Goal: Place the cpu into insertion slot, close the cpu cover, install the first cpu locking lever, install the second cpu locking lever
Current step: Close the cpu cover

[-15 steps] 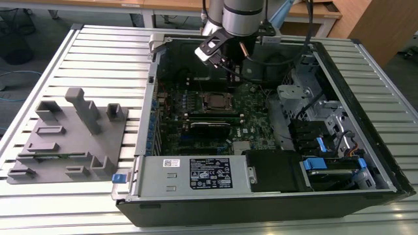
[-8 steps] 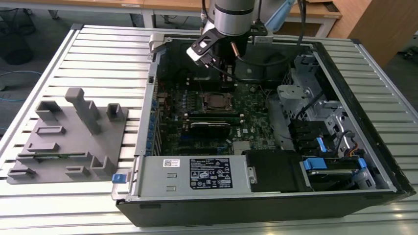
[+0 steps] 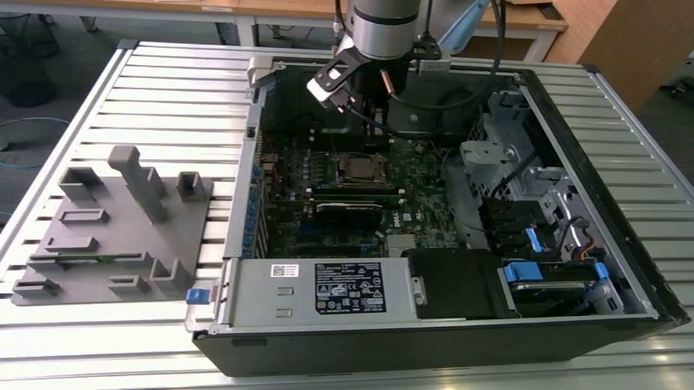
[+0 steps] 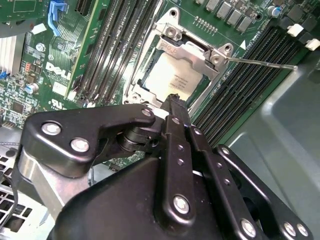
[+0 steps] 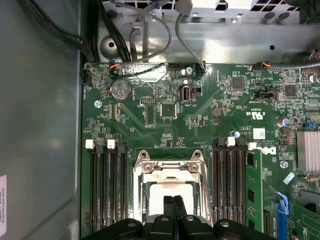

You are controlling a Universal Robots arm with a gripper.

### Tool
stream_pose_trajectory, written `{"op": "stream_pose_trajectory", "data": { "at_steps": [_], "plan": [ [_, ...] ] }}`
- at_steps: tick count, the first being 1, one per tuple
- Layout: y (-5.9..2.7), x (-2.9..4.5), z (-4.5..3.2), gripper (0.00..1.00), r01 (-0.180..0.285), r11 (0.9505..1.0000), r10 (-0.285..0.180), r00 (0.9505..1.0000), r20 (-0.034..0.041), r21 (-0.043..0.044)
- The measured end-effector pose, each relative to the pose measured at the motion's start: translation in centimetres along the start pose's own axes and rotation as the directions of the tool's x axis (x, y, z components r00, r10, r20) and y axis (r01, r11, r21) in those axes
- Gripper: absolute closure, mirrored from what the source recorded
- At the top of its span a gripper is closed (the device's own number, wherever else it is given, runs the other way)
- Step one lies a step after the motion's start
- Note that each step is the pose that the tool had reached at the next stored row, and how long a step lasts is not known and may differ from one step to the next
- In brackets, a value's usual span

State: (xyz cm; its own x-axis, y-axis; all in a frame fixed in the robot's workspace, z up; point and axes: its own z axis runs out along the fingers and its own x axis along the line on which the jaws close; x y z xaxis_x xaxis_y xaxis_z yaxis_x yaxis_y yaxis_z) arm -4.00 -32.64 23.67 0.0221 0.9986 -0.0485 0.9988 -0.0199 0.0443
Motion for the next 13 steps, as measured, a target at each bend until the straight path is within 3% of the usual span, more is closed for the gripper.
{"op": "stream_pose_trajectory", "data": {
  "at_steps": [6, 9, 13],
  "plan": [
    [0.0, 0.0, 0.01, 0.89, 0.015, 0.9999, -0.015, 0.9999, -0.0001, -0.0007],
    [0.0, 0.0, 0.02, 0.89, 0.064, 0.9979, -0.064, 0.9979, -0.0021, -0.0031],
    [0.0, 0.0, 0.05, 0.89, 0.136, 0.9907, -0.136, 0.9907, -0.0046, -0.0069]
  ]
}}
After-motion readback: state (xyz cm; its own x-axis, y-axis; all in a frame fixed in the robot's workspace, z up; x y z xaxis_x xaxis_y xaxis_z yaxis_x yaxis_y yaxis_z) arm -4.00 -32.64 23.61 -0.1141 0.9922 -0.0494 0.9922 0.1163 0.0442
